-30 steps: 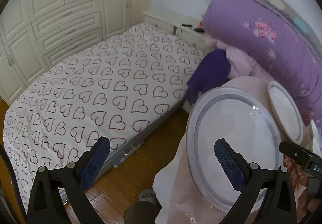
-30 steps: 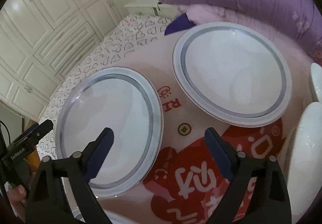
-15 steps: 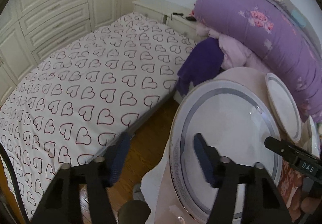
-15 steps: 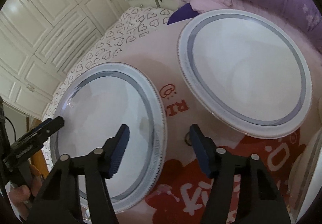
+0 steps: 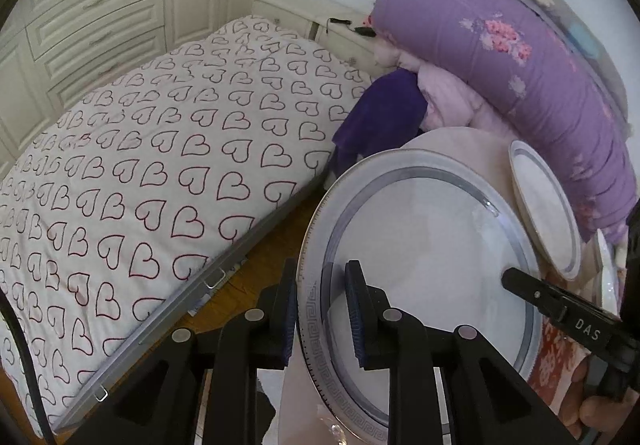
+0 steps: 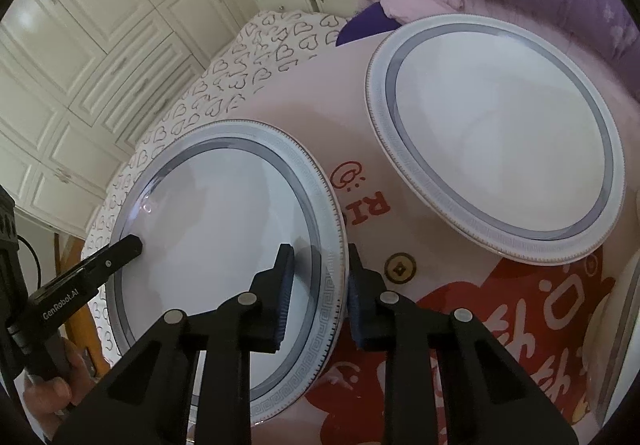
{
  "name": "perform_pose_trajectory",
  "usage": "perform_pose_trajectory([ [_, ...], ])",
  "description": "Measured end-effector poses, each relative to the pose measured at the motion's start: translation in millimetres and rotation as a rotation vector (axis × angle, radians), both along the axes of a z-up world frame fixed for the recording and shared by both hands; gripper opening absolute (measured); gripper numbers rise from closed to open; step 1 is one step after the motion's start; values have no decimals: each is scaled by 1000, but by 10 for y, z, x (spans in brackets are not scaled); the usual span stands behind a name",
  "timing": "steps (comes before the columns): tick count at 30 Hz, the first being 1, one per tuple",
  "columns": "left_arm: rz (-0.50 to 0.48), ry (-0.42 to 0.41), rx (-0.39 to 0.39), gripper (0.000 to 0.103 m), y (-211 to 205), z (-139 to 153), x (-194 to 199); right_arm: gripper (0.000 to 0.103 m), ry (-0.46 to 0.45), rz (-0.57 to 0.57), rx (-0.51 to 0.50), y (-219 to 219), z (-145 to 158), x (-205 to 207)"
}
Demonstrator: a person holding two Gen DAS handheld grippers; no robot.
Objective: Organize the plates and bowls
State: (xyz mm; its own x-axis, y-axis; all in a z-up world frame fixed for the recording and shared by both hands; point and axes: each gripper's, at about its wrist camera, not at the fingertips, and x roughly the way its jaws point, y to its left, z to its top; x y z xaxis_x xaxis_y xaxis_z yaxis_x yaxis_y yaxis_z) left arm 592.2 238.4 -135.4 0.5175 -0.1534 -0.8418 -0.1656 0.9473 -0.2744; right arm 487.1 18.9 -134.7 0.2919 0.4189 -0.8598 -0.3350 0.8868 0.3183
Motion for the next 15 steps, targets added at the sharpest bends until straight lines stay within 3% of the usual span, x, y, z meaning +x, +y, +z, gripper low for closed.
perform_pose_trajectory([
  [15,22,-18,12,19,-198,171,-257,23,-23,2,19,-46,109,-84],
])
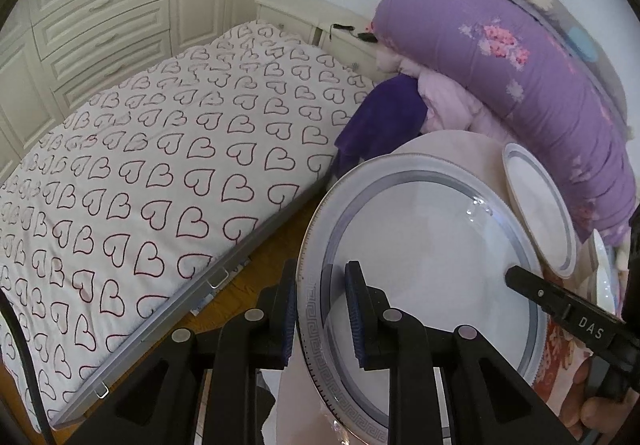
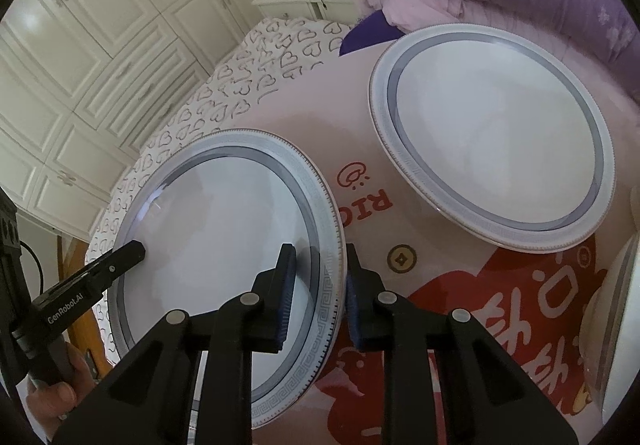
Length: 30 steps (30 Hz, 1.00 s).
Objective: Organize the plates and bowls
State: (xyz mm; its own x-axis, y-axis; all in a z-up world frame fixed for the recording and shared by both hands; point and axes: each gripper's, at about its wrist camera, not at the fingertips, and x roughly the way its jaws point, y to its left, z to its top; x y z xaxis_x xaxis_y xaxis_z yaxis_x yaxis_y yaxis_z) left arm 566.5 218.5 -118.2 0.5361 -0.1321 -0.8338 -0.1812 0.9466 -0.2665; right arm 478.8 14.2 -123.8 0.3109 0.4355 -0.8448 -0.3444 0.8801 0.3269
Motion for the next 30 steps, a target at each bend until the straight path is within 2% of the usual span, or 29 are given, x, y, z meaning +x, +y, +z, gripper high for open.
perform_pose_trajectory([
  [7,-1,-23,5,18,-43,160,-150,23,-18,-1,12,-59,99,-66],
  [15,-12,-66,8,18,-126,445,-442,23,-58,-10,28,-213,356,-228],
  [21,-36,-109,15,18,-237,722,-898,23,-81,-23,48,-420,559,-471],
  [30,-80,-116,16,18,-447,874,-1659,23,-96,-45,50,-745,678,-1013],
])
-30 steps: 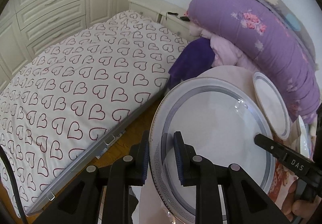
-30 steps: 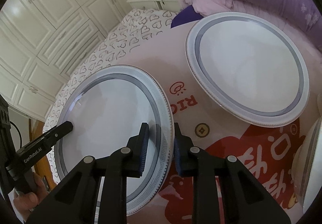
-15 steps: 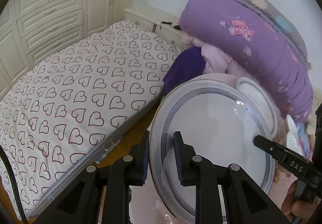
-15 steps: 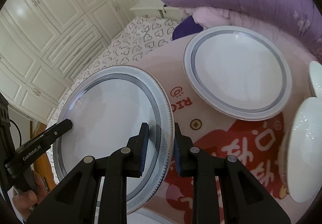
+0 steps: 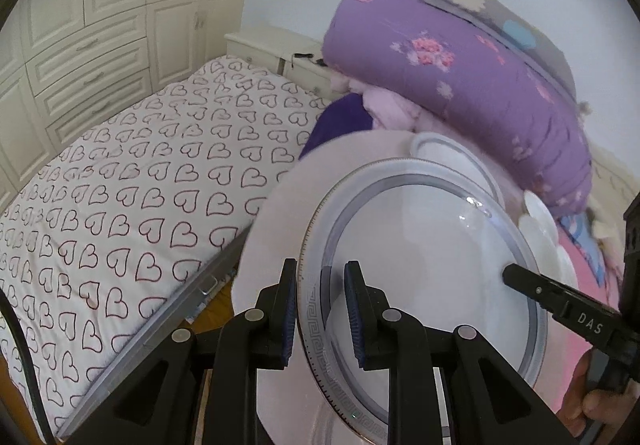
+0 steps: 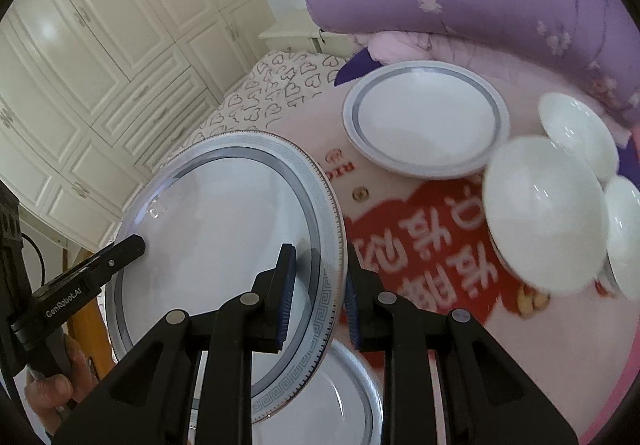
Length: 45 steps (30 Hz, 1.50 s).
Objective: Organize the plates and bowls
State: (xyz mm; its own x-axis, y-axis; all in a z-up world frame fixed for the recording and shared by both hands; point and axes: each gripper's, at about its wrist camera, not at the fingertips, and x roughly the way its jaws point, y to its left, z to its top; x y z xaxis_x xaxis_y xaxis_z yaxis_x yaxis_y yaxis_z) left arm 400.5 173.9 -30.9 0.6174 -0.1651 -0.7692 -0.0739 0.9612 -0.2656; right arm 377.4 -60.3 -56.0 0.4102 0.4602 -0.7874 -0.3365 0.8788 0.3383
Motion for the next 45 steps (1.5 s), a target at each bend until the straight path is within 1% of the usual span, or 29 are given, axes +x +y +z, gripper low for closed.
perform_pose_trajectory([
  [9,-45,38,25,19,-187,17,-597,23,11,-6,-12,-207,-79,-456],
  [14,-52,70,32,19,-279,-36,-723,23,33,-6,-19,-278,-210,-636],
  [18,-55,89,49,19,-380,-70,-733,23,56,-2,-27,-320,-335,-728],
  [23,-61,112,72,20,-492,-154,-704,23,64,2,-47,-338,-416,-765],
  [28,-69,142,75,20,-512,-281,-613,23,74,5,-72,-334,-521,-763],
  [30,-68,140,93,20,-520,-307,-594,23,80,9,-68,-334,-554,-771],
  [35,-69,158,89,22,-479,-452,-571,23,66,17,-91,-284,-563,-796],
  [38,-76,147,102,21,-489,-470,-574,23,52,19,-107,-272,-549,-822],
  [42,-84,147,92,22,-489,-512,-566,25,45,21,-126,-259,-538,-834],
  [45,-88,142,108,22,-513,-528,-570,26,34,21,-159,-227,-524,-852],
])
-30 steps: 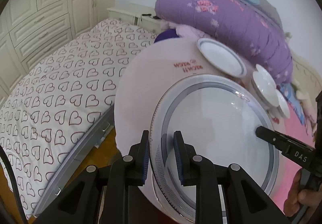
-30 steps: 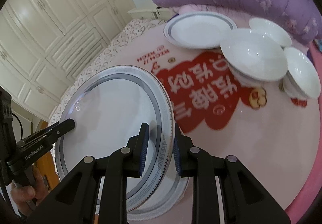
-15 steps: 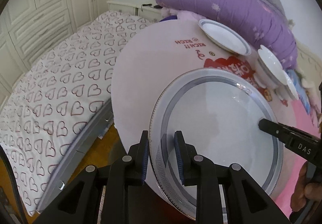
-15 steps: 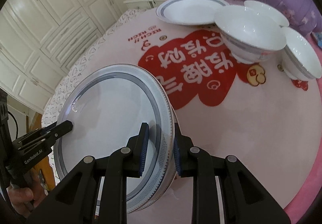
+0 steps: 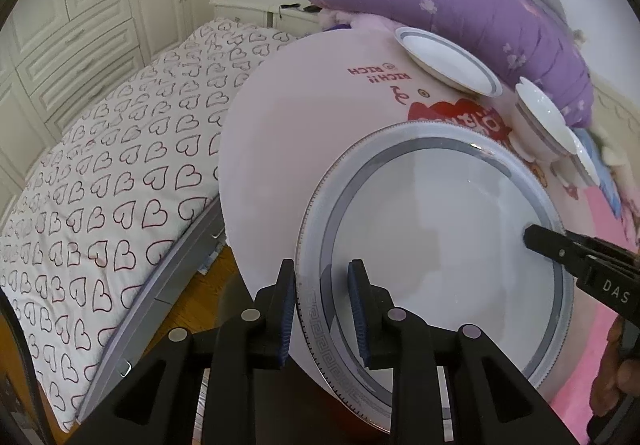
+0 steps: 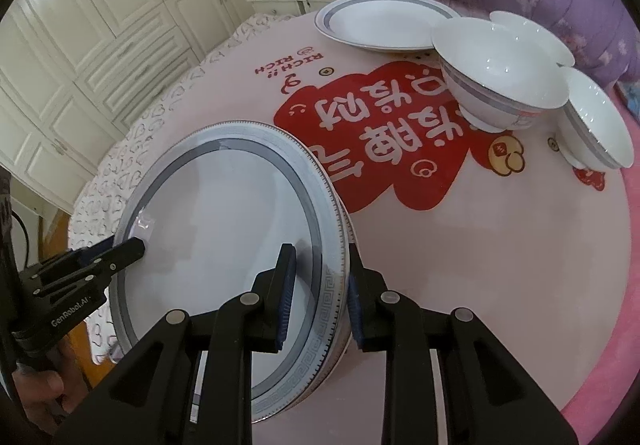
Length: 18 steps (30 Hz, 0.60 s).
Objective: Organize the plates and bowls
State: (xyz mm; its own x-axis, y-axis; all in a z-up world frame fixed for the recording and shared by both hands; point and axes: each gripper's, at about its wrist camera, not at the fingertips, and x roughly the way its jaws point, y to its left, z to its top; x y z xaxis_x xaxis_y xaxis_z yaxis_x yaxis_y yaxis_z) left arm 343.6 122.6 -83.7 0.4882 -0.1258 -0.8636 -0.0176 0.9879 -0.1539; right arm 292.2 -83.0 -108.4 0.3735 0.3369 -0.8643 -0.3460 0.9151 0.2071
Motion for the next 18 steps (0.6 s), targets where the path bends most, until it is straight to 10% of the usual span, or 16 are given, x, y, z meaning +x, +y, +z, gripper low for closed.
perform_pose_trajectory([
  [14,-15,-16,46,25,-65,-10,-38,28,-8,-5,-23,-42,-4,23],
  [16,-17,-24,53,46,-65,12,-34,36,-7,-9,0,-59,-3,32],
  [18,-3,-46,71,80,-58,53,-48,66,-16,-21,21,-89,10,37],
])
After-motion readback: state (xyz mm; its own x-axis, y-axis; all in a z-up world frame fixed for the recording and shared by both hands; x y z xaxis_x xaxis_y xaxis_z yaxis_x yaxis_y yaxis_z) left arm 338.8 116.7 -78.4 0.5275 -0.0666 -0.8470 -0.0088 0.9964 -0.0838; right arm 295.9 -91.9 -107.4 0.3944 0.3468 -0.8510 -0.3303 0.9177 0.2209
